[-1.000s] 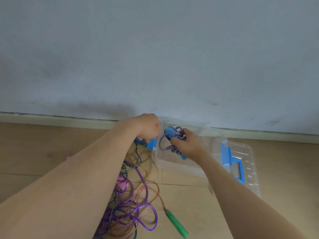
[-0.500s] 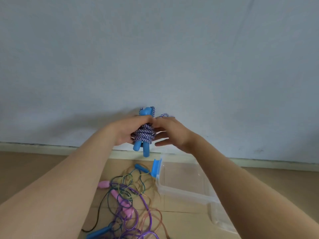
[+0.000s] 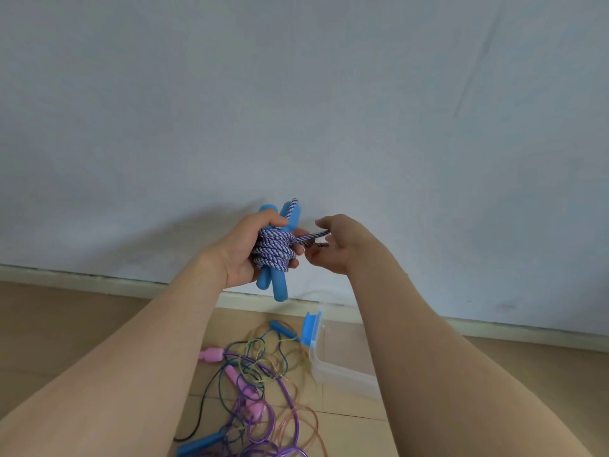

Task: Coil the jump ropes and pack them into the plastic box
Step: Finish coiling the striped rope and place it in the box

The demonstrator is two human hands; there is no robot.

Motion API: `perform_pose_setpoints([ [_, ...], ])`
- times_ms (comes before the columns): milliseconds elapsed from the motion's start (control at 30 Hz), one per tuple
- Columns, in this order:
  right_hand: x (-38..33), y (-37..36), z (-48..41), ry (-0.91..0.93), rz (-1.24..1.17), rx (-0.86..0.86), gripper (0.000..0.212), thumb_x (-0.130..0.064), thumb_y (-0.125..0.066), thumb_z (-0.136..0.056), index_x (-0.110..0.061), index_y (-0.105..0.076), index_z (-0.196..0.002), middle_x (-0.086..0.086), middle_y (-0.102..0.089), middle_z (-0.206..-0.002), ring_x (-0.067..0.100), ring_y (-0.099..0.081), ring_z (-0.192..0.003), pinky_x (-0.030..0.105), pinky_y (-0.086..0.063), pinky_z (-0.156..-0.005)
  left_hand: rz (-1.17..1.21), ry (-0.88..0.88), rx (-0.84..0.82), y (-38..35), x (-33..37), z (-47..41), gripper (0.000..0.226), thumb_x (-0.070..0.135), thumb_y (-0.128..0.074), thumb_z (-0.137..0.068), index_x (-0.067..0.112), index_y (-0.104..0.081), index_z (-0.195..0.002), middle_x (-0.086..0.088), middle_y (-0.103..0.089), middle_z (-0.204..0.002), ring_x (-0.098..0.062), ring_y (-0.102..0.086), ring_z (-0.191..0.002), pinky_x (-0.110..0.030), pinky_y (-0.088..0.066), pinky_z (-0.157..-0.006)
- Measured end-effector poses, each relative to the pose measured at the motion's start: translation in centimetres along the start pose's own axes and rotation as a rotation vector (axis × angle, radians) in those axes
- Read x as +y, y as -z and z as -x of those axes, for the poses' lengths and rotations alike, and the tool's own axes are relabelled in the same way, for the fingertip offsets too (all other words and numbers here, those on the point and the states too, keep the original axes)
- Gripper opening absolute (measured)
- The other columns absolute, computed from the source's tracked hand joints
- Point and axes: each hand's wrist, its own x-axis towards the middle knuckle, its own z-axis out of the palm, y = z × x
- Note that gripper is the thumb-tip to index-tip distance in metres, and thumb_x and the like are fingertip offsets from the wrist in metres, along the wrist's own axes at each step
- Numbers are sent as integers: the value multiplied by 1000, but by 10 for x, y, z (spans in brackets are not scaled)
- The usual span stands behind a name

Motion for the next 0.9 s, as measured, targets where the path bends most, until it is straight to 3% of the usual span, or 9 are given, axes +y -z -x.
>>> perform_pose_setpoints([
  [100, 1, 5, -16, 145, 73, 130, 29, 1, -26, -98, -14, -51, -102, 3, -53, -61, 16, -40, -42, 22, -33, -51, 30, -48, 6, 0, 3, -4, 44, 28, -56, -89, 0, -68, -122, -16, -61, -82, -26, -60, -74, -31, -58, -58],
  [200, 3, 19, -20, 178, 45, 232, 29, 4, -25, -96, -10, -47, -85, 5, -41, -64, 17, -27, -48, 25, -21, -55, -53, -4, 62, 1, 4, -9, 36, 33, -54, -94, 9, -69, -118, -9, -63, -80, -24, -64, -74, -30, -54, -58],
  [333, 4, 26, -21, 212, 56, 305, 25, 5, -27, -90, -6, -49, -84, 10, -50, -71, 19, -36, -46, 21, -28, -43, -126, 15, 137, -4, 2, -21, 27, 33, -63, -94, 11, -67, -110, -8, -64, -79, -23, -65, -68, -48, -63, -77],
  [433, 3, 21, -16, 334, 344, 6, 28, 3, -29, -96, -17, -47, -88, 5, -41, -64, 18, -38, -49, 24, -30, -47, -296, -92, 379, -4, -6, -30, 28, 32, -69, -87, 7, -65, -98, -12, -66, -74, -23, -64, -59, -39, -59, -59],
  [500, 2, 19, -11, 338, 525, -221, 31, 6, -29, -93, -16, -50, -85, 5, -42, -63, 22, -45, -54, 30, -36, -54, -545, -163, 540, 1, -10, -31, 37, 39, -75, -73, 6, -68, -87, -12, -69, -72, -26, -66, -59, -40, -60, -58],
  [567, 2, 19, -7, 319, 615, -316, 28, 6, -33, -91, -12, -53, -84, 7, -44, -64, 26, -51, -57, 34, -40, -58, -824, -192, 589, 6, -11, -27, 36, 42, -78, -68, 10, -69, -81, -7, -71, -67, -25, -69, -60, -39, -60, -61],
  [667, -2, 16, -3, 379, 785, -352, 21, -1, -44, -88, -10, -58, -76, 10, -52, -65, 29, -57, -63, 34, -47, -60, -1083, -271, 507, 7, -13, -21, 25, 40, -81, -74, 17, -71, -78, -2, -70, -56, -19, -68, -49, -33, -59, -54],
  [767, -5, 14, -3, 489, 780, -336, 22, -1, -48, -85, -7, -66, -72, 16, -66, -72, 29, -57, -68, 31, -49, -59, -1208, -288, 335, 12, -19, -18, 27, 45, -76, -82, 21, -68, -73, 0, -68, -57, -14, -64, -46, -31, -53, -51],
  [900, -11, 19, -4, 511, 711, -380, 24, 2, -52, -89, -2, -75, -87, 18, -75, -86, 30, -67, -70, 33, -55, -63, -1378, -352, 264, 27, -27, -18, 58, 60, -40, -101, 15, -42, -65, 1, -44, -53, -20, -41, -50, -37, -33, -55],
])
